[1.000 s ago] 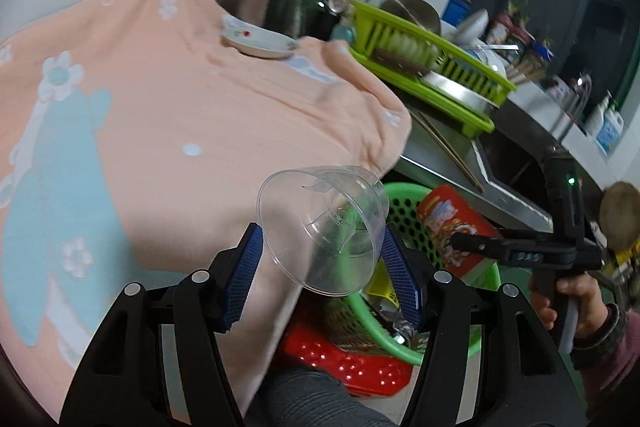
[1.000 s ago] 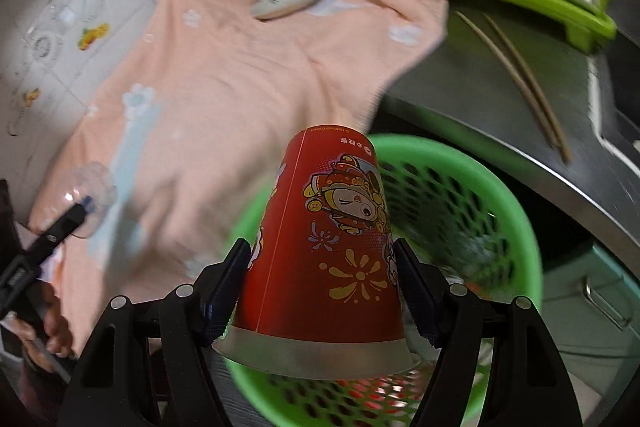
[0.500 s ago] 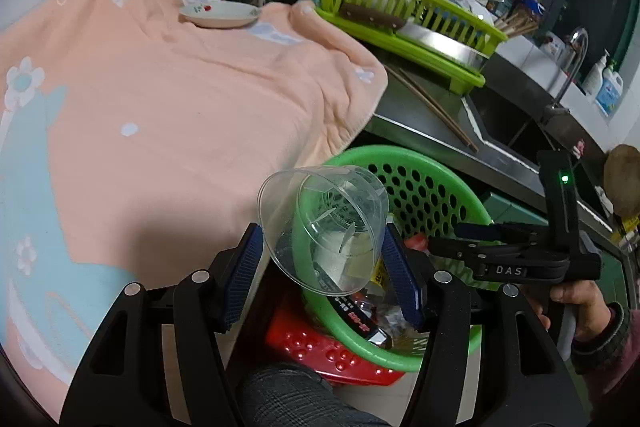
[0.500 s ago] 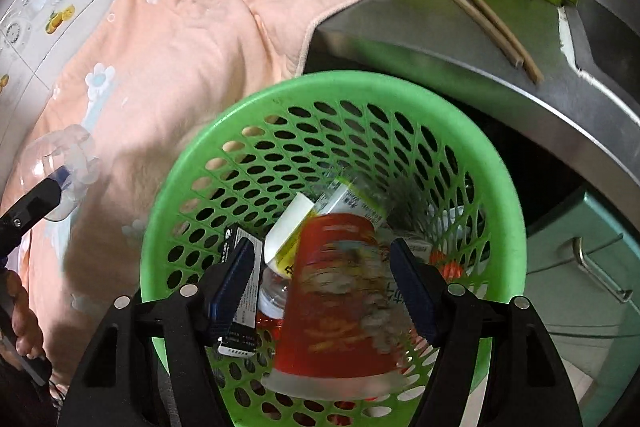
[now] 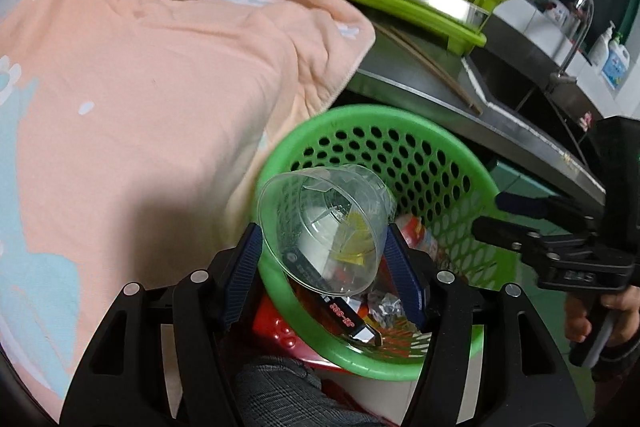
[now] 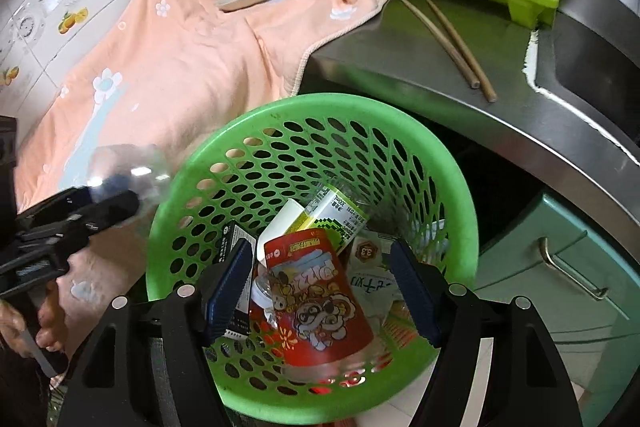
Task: Collect trash
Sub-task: 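Open the left gripper to drop the clear plastic cup into the basket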
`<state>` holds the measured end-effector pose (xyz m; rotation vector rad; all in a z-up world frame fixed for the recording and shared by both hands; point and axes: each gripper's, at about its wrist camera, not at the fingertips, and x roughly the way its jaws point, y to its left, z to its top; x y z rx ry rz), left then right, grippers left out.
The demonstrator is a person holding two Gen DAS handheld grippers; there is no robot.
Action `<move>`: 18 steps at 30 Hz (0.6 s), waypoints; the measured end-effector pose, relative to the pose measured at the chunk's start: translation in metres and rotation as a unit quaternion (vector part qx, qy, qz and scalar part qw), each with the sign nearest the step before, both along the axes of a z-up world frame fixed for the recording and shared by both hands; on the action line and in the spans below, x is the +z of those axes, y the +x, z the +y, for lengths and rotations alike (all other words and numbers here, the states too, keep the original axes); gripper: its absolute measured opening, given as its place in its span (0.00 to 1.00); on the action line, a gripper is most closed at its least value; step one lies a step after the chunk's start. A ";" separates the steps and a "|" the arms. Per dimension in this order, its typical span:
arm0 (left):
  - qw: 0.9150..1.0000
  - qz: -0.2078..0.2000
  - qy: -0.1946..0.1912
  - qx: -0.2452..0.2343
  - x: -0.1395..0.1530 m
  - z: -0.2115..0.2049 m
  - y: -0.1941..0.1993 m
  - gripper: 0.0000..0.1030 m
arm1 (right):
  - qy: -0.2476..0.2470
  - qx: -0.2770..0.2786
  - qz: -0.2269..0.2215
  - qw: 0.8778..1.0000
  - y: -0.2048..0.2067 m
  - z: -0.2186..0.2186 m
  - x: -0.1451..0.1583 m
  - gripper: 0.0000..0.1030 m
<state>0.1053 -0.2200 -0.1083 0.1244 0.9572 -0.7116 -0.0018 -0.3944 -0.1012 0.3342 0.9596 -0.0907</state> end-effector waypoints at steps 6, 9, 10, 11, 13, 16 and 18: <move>1.000 0.008 0.012 -0.009 -0.009 -0.007 -0.005 0.62 | -0.010 0.003 -0.006 1.000 -0.012 0.009 0.000 0.71; 1.000 0.007 0.011 -0.006 -0.008 -0.007 -0.006 0.67 | -0.017 0.006 -0.007 1.000 -0.016 0.014 0.000 0.72; 1.000 0.006 0.010 -0.004 -0.008 -0.005 -0.006 0.68 | -0.021 0.007 -0.007 1.000 -0.017 0.017 0.000 0.72; 1.000 0.006 0.008 -0.001 -0.006 -0.003 -0.007 0.69 | -0.025 0.008 -0.008 1.000 -0.018 0.019 0.001 0.73; 1.000 0.004 0.004 0.004 -0.004 0.001 -0.007 0.71 | -0.032 0.010 -0.010 0.999 -0.020 0.023 0.002 0.74; 1.000 -0.006 0.003 0.016 0.003 0.009 -0.008 0.75 | -0.037 0.013 -0.015 0.999 -0.024 0.029 0.005 0.75; 1.000 -0.014 0.003 0.023 0.008 0.016 -0.011 0.80 | -0.040 0.014 -0.019 0.999 -0.026 0.032 0.008 0.77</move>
